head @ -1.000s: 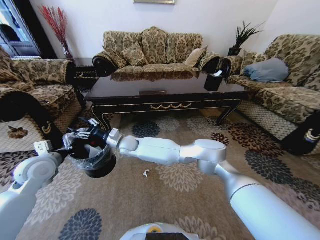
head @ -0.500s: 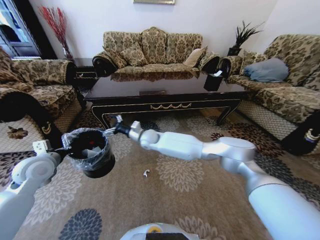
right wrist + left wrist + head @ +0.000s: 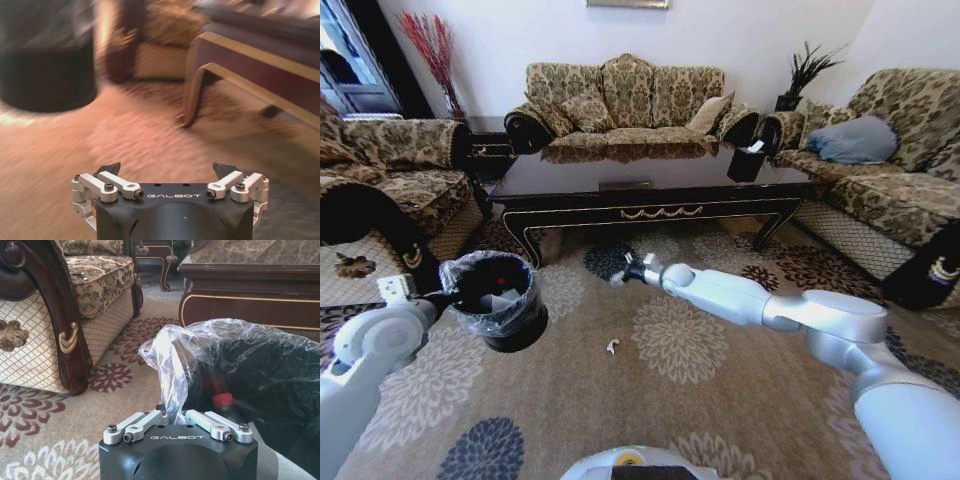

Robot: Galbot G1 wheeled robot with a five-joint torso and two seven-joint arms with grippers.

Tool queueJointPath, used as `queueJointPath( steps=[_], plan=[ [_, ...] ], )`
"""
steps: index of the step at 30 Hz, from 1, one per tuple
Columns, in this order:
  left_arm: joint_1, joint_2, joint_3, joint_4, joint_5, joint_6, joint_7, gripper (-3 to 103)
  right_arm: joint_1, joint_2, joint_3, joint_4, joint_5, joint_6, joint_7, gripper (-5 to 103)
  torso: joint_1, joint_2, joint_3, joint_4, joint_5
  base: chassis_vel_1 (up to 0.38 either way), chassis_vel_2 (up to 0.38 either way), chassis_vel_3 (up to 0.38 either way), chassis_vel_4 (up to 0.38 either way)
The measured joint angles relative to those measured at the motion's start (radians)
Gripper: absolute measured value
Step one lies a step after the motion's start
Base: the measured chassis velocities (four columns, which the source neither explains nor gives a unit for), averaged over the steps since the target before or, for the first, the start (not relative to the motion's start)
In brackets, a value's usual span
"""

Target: Move to the front of the table and pick up the trash from the floor, then place it into the trash bin.

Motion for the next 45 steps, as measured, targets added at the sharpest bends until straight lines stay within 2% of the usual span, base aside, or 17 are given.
queueJointPath(
  steps=[1,4,6,11,15,20,36,45],
  plan=[
    [0.000,0.000,-0.003,-0.001,-0.002,0.000,0.000,3,-0.023,0.020,-0.034,-0.026,-0.023,0.030,-0.053,100,0.000,0.000,0.000,0.0002,0.0000,0.000,0.000,0.000,0.000],
    [0.002,-0.002,-0.006,-0.003,-0.003,0.000,-0.001,3,-0.060,0.062,-0.072,-0.057,-0.065,0.072,-0.084,100,0.000,0.000,0.000,0.0001,-0.0001,0.000,0.000,0.000,0.000],
    [0.004,-0.002,-0.008,-0.004,-0.003,0.000,-0.001,3,-0.078,0.079,-0.082,-0.069,-0.079,0.089,-0.081,100,0.000,0.000,0.000,0.0003,-0.0001,0.000,0.000,0.000,0.000],
    [0.008,-0.002,-0.016,-0.006,-0.004,0.000,-0.001,3,-0.164,0.158,-0.135,-0.125,-0.093,0.150,0.009,100,0.000,0.000,0.000,0.0006,-0.0001,0.000,0.000,0.000,0.000],
    [0.010,-0.006,-0.017,-0.003,-0.004,0.000,-0.001,3,-0.183,0.175,-0.160,-0.178,-0.113,0.160,-0.012,100,0.000,0.000,0.000,-0.0001,-0.0002,0.000,0.000,0.000,0.000],
    [0.010,-0.013,-0.015,0.000,0.000,0.000,0.000,3,-0.194,0.186,-0.174,-0.250,-0.116,0.162,-0.033,100,0.000,0.000,0.000,0.0001,-0.0002,0.000,0.000,0.000,0.000],
    [0.007,-0.016,-0.008,-0.001,0.003,0.000,0.000,3,-0.237,0.227,-0.198,-0.398,-0.065,0.143,-0.040,100,0.000,0.000,0.000,0.0001,-0.0001,0.000,0.000,0.000,0.000],
    [0.004,-0.016,-0.005,-0.002,0.003,0.000,0.001,3,-0.260,0.261,-0.194,-0.443,-0.040,0.115,-0.018,100,0.000,0.000,0.000,0.0001,-0.0002,0.000,0.000,0.000,0.000]
  ],
)
